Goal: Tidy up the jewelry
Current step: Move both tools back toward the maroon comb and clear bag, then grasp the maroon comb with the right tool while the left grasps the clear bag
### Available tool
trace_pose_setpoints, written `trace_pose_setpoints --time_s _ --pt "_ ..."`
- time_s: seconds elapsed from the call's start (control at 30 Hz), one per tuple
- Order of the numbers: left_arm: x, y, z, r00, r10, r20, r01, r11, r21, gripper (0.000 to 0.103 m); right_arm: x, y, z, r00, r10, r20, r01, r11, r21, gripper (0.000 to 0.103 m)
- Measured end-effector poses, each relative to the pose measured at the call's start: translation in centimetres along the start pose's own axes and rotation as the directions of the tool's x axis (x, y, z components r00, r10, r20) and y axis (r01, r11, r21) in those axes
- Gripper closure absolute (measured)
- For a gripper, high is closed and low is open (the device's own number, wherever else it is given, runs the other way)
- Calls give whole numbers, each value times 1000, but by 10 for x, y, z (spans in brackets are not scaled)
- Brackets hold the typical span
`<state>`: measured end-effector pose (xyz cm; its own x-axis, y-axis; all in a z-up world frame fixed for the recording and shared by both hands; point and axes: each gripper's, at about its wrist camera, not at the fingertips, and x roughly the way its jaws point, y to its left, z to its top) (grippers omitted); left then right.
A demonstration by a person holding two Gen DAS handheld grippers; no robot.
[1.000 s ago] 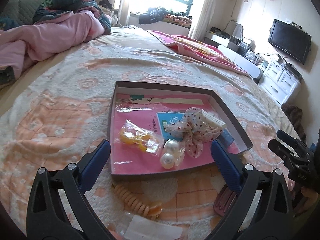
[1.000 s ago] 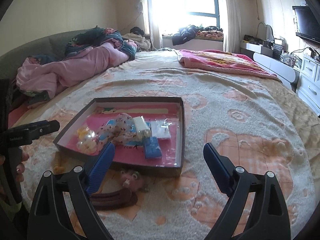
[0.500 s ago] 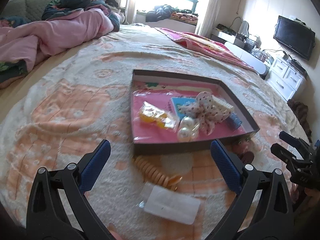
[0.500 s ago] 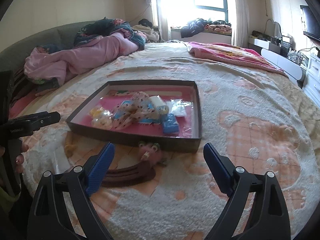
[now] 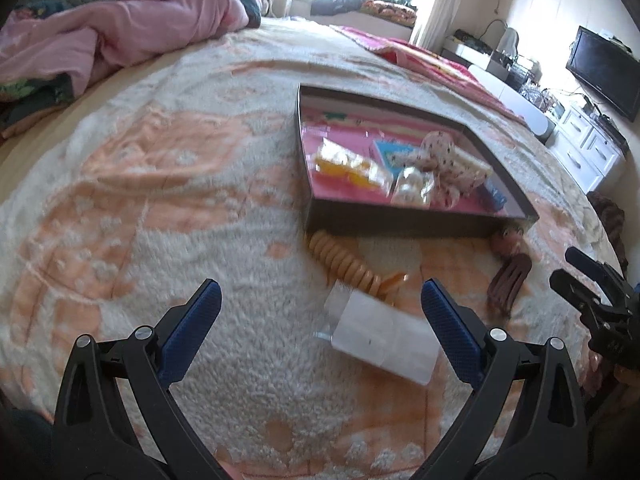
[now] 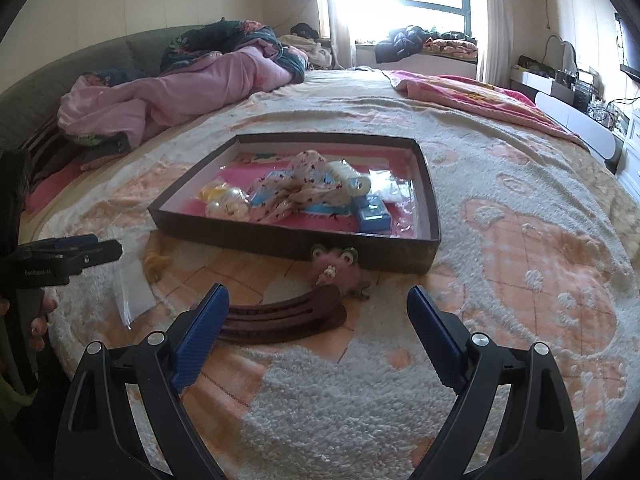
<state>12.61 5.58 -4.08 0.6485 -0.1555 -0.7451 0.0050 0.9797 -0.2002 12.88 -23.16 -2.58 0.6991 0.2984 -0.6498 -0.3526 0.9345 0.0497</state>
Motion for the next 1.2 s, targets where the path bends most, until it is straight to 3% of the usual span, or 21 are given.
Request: trace_pose_setpoints --time_s 0.4,0.5,0.6,0.67,0.77,0.8,0.93,1.07,1.1,1.2 --pt "21 -12 -17 998 -10 -68 12 1000 24 12 30 -5 -13 995 19 -95 -12 997 70 16" --pt "23 -16 -19 998 7 -67 -5 999 37 12 39 0 -18 989 64 -131 -52 994 93 28" --pt "24 -19 -20 997 23 -67 -20 999 44 14 42 6 -21 990 59 -130 -47 995 93 31" --pt "23 -22 -20 998 32 -62 -29 998 47 20 42 9 -20 990 70 -124 -58 993 98 37" --pt "20 -25 -19 998 15 -55 -12 999 53 48 43 12 -21 992 63 -109 -53 994 95 44" --pt "19 -26 -19 998 6 -57 -3 999 53 53 42 13 -21 993 70 -100 -60 994 96 52" --pt "17 -27 -19 998 1 -56 2 998 56 68 40 12 -19 992 95 -82 -86 990 109 68" --pt "13 -21 -17 998 -28 -62 30 999 25 75 37 7 -17 989 134 -67 -123 981 147 75" --pt "11 -22 -17 998 -29 -61 31 999 30 83 37 6 -17 988 144 -64 -132 979 154 78" --pt "6 -23 -15 998 -49 -48 50 998 28 87 33 5 -14 984 172 -48 -163 973 164 82"
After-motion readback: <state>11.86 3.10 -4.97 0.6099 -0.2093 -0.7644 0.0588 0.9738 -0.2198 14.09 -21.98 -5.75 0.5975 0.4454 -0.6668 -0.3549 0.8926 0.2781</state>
